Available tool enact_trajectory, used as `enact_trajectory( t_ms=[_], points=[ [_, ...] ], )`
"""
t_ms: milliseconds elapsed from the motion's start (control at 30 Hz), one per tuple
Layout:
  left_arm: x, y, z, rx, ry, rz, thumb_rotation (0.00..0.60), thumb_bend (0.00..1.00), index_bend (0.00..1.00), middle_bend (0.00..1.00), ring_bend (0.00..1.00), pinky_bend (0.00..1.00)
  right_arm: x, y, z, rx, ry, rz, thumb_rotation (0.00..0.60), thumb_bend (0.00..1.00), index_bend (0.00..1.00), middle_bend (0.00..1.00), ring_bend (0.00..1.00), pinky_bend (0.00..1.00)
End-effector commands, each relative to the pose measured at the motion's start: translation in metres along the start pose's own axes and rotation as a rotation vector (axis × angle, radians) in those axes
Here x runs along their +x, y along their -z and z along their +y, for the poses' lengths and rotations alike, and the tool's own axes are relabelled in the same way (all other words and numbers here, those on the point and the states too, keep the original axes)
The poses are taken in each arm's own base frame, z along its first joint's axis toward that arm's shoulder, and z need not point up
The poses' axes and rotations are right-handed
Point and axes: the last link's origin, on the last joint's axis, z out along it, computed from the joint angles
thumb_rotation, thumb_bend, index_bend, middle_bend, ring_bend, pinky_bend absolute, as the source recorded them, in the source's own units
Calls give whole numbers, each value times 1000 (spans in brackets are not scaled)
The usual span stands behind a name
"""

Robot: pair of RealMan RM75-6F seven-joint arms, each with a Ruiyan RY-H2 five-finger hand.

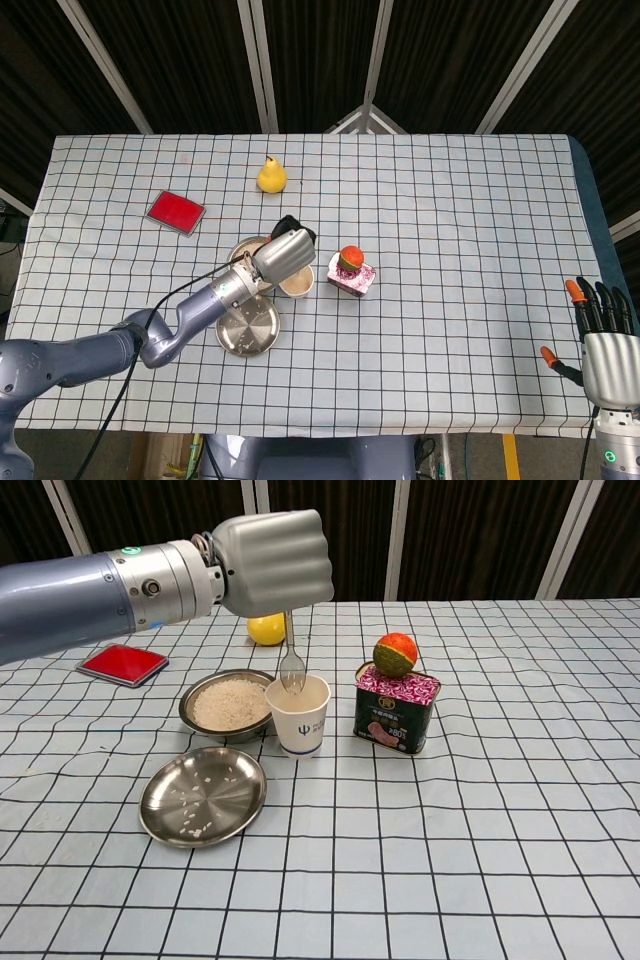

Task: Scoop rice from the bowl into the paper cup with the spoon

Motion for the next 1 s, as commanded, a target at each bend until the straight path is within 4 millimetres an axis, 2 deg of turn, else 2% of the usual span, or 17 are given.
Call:
enact_trajectory(
  t_ms=[33,133,333,567,833,1000],
  points=[
    [0,2,-1,-2,1,4,600,480,561,1000,1000,1000,0,0,0,0,1,-3,600,177,50,104,0,0],
    [-2,2,-3,35,48,-15,600,480,562,1000,1000,1000,0,0,0,1,3,-1,600,177,50,104,0,0],
    [-2,5,2,3,19,-3,600,480,562,1000,1000,1000,0,0,0,1,2,1,600,177,50,104,0,0],
    [-2,3,-3,76,92,-27,600,480,562,1000,1000,1000,0,0,0,2,2,-1,600,177,50,104,0,0],
    [-7,16,-11,248,368,-123,600,480,562,1000,1000,1000,0,0,0,2,3,-1,600,177,50,104,0,0],
    [-16,44,-15,377,618,-232,600,479,561,1000,1000,1000,0,0,0,0,4,-4,600,176,50,103,0,0]
  ],
)
